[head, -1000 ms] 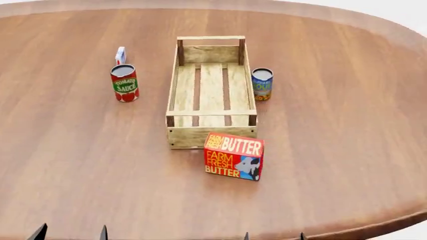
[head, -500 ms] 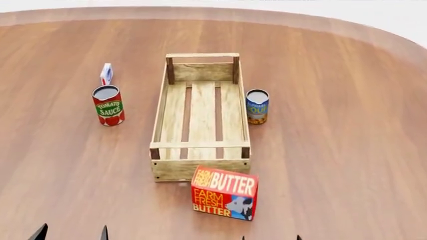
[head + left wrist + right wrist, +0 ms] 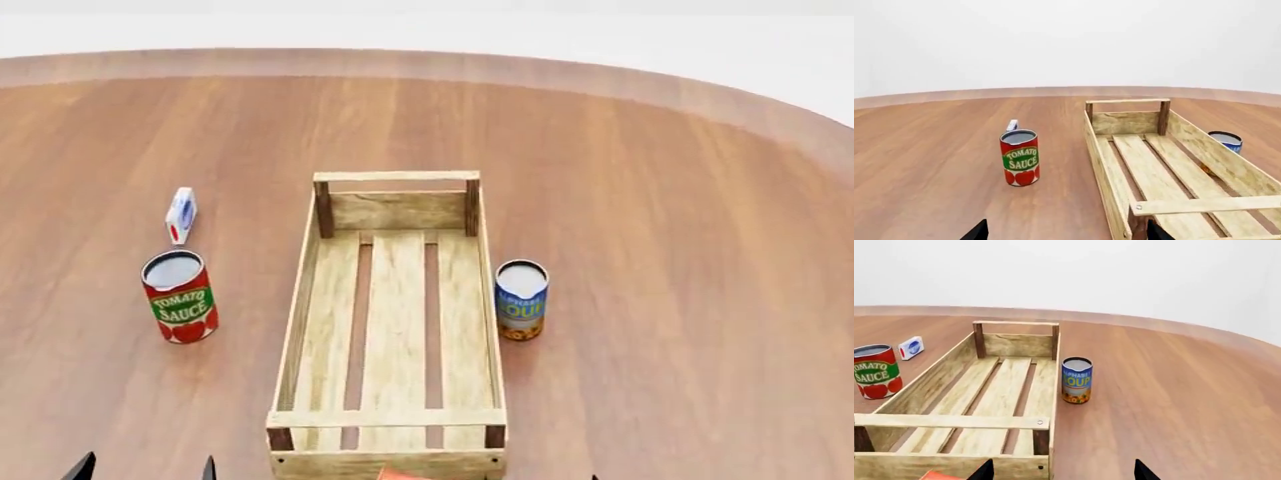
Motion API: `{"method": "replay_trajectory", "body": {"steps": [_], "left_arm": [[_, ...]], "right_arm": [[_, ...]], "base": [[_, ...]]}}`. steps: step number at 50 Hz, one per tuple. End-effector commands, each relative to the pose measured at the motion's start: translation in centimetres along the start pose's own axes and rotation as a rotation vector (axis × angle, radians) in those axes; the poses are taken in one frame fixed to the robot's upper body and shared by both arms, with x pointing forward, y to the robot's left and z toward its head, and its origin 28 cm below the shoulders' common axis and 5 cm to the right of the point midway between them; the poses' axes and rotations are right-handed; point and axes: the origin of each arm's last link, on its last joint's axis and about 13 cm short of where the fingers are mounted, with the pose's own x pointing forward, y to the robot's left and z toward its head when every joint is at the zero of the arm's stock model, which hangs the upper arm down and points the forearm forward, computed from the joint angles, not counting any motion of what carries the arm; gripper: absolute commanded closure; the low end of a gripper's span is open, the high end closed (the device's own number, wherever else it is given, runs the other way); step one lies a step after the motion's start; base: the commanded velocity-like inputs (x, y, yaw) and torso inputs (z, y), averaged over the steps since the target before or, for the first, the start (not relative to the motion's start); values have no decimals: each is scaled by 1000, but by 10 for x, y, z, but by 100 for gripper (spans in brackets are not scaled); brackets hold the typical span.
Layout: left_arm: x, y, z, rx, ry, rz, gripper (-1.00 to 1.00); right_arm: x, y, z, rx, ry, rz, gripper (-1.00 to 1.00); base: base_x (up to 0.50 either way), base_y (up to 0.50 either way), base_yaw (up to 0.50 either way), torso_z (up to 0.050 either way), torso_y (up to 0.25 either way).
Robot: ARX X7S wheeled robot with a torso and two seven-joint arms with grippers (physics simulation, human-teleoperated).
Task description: Pick up the butter and put it in the tray.
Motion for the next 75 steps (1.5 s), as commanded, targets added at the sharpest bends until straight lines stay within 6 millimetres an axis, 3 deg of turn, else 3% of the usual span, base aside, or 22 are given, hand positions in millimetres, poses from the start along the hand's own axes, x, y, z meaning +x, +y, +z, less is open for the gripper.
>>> {"method": "replay_trajectory", "body": {"steps": [1,15,31,35,42,43,47,49,53,61,64,75], "left_arm": [[0,0,-1,4,2,0,-100],[1,-1,0,6,3,-2,-100],[2,0,1,0,8,-1,-100],[2,0,-1,-2,14,-3,-100],[2,0,0,-9,11,1,-100],[2,0,0,-11,11,1,-100],[2,0,0,-13,11,1,-100],[2,0,-1,-13,12,2,-100],[2,0,-2,-15,13,3,-100],[2,0,-2,-20,10,5,-100],[2,0,-2,-21,10,5,-100],[2,0,-1,-21,9,7,-100]], "right_arm": [[0,0,0,-4,-1,1,-100],[0,0,-2,12,-1,-4,-100],[2,2,3,49,99,-3,-100],[2,-3,18,100,102,32,-100],[3,-15,69,50,57,11,-100],[3,-17,86,50,50,23,-100],[3,-22,114,4,121,-4,-100],[2,-23,131,2,167,85,-100],[4,-26,153,-45,107,33,-100],[10,-29,186,-72,140,124,-100],[14,-29,188,-89,225,141,-100],[31,-32,198,-180,234,113,-100]], "base": [[500,0,0,0,0],[500,0,0,0,1],[0,0,0,0,0],[0,0,0,0,0],[0,0,0,0,0],[0,0,0,0,0],[0,0,0,0,0],[0,0,0,0,0],[0,0,0,0,0],[0,0,0,0,0],[0,0,0,0,0],[0,0,0,0,0]]}}
